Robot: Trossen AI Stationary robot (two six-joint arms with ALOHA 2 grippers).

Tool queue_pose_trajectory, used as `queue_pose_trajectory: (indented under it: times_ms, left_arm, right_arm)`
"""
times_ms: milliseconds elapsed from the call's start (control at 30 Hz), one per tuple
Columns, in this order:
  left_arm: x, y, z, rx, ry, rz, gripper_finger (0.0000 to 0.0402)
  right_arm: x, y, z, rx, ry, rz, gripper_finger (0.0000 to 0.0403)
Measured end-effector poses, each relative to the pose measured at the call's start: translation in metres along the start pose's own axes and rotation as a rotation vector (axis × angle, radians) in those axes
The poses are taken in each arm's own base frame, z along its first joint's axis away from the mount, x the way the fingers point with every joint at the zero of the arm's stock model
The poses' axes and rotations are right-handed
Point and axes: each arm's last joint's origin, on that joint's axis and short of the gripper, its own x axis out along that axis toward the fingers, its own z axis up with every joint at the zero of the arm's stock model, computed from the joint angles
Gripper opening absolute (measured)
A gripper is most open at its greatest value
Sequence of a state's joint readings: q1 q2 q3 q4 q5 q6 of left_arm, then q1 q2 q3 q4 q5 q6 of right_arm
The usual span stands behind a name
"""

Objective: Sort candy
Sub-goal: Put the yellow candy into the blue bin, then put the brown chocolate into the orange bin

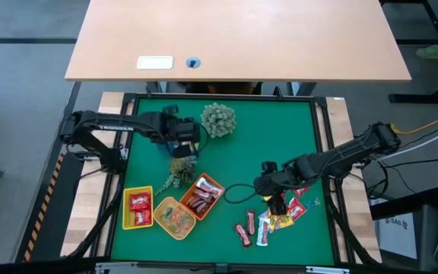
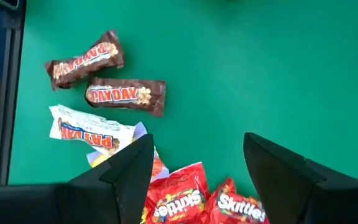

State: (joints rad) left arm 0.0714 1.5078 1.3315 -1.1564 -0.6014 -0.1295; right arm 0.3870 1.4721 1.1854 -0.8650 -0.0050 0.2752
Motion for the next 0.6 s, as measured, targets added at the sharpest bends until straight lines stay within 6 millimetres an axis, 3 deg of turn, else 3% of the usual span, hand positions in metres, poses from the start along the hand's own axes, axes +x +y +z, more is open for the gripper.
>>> queue_pose_trajectory:
  times_ms: [167, 367, 600]
  left_arm:
    - [0.009, 0.009, 0.001, -0.033, 0.034, 0.007, 0.0039]
    - [0.013, 0.017, 0.001, -0.089, 0.049, 0.016, 0.0097]
    - [0.014, 0.015, 0.001, -0.141, 0.058, -0.062, 0.0136]
  right_arm:
    - [0.015, 0.003, 0.005, -0.103, 0.025, 0.047, 0.0250]
    - [0.030, 0.007, 0.009, -0.242, 0.034, 0.160, 0.0250]
    - [0.047, 0.010, 0.018, -0.459, -0.020, 0.175, 0.0250]
